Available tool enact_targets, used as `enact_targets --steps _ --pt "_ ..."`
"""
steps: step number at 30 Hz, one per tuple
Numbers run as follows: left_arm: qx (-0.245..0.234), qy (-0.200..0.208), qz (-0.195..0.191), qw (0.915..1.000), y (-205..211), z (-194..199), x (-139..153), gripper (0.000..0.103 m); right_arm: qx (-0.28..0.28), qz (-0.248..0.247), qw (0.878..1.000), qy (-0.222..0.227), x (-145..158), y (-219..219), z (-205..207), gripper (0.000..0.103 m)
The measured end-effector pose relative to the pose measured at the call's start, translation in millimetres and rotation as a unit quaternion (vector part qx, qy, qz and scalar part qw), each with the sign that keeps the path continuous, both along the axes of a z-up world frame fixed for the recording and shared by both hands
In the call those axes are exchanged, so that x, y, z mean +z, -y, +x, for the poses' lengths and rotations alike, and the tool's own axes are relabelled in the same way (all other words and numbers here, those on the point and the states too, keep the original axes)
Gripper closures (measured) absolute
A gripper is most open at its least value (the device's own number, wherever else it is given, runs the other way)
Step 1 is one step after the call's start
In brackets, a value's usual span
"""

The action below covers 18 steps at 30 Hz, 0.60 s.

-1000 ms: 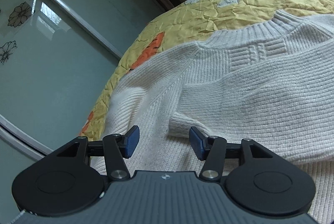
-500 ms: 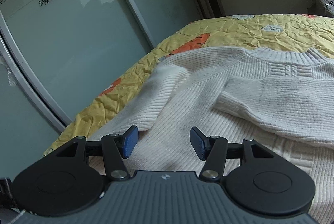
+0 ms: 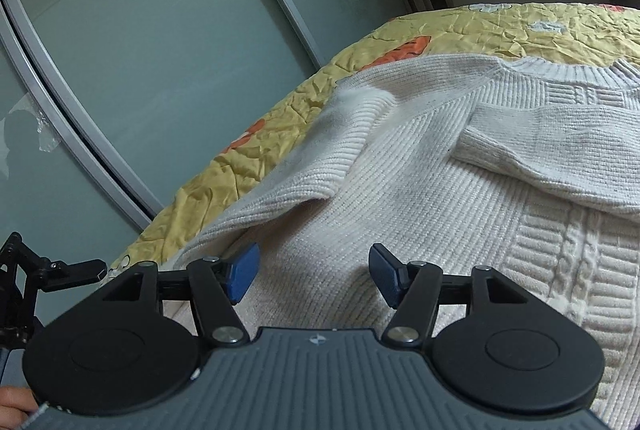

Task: Fold small clothes
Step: 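Move the left tool to the other sleeve cuff and close on it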

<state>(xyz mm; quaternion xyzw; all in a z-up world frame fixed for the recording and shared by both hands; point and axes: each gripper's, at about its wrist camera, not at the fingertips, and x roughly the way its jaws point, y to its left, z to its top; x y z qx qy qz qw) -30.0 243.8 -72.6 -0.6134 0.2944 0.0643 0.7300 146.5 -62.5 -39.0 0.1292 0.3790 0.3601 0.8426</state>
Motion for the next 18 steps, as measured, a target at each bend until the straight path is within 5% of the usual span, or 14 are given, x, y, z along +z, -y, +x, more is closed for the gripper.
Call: enact_targets --steps 11,18 --pt "0.093 0.009 -0.066 0.9935 -14.3 -6.4 -19.7 0.0 -0.017 0.006 1.0 -0.007 -2.9 8.5 -0.3 0.032" --pt "0.066 0.017 0.103 0.9924 -20.1 14.1 4.8 0.001 -0.015 0.007 1.0 -0.004 -2.0 11.7 -2.6 0.028"
